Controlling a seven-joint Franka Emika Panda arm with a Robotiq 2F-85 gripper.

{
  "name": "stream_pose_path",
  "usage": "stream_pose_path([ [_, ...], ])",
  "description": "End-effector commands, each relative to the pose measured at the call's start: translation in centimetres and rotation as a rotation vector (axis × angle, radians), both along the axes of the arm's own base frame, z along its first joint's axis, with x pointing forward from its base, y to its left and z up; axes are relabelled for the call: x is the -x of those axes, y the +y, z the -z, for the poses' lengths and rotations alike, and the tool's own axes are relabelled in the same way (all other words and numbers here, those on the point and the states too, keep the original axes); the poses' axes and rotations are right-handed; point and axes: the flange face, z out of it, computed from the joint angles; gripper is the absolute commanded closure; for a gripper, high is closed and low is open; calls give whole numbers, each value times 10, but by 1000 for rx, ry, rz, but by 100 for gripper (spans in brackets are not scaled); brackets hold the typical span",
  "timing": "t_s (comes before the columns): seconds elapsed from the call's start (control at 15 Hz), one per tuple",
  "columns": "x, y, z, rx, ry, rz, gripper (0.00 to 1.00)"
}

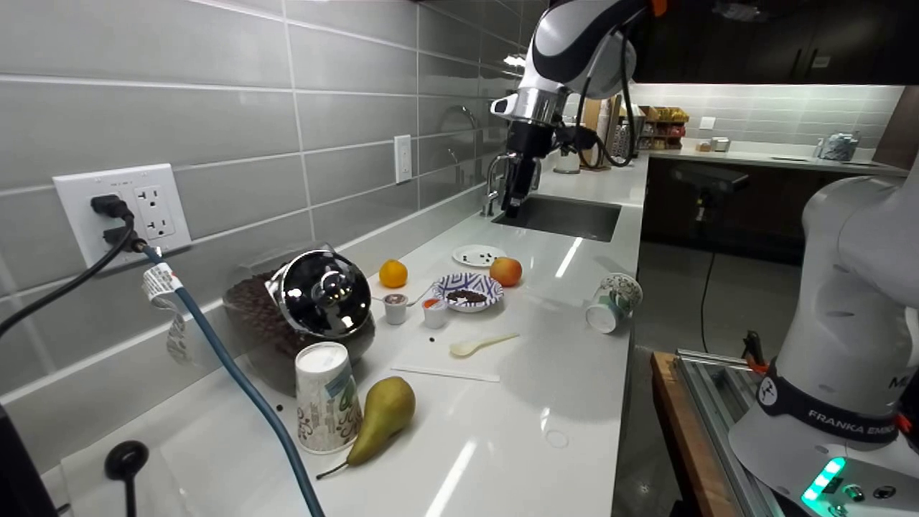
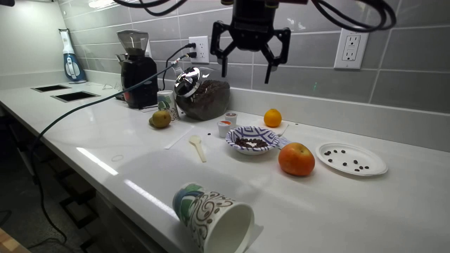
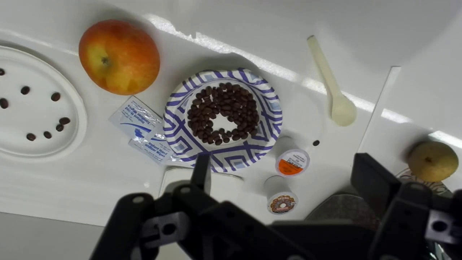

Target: Shake the bowl

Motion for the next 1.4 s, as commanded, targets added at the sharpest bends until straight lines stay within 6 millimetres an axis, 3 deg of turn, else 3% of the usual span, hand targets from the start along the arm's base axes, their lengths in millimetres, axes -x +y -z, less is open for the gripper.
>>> stream_pose_path([
  [0.0, -26, -36, 28, -26, -26, -43, 0],
  [0.53, -75, -65, 87, -78, -69, -148, 0],
  [0.93, -99, -78, 129, -109, -50, -182, 0],
  [1.0, -102, -79, 135, -116, -43, -182, 2],
  [1.27, -113, -78, 155, -141, -24, -192, 38],
  [1.33, -114, -78, 159, -145, -17, -194, 40],
])
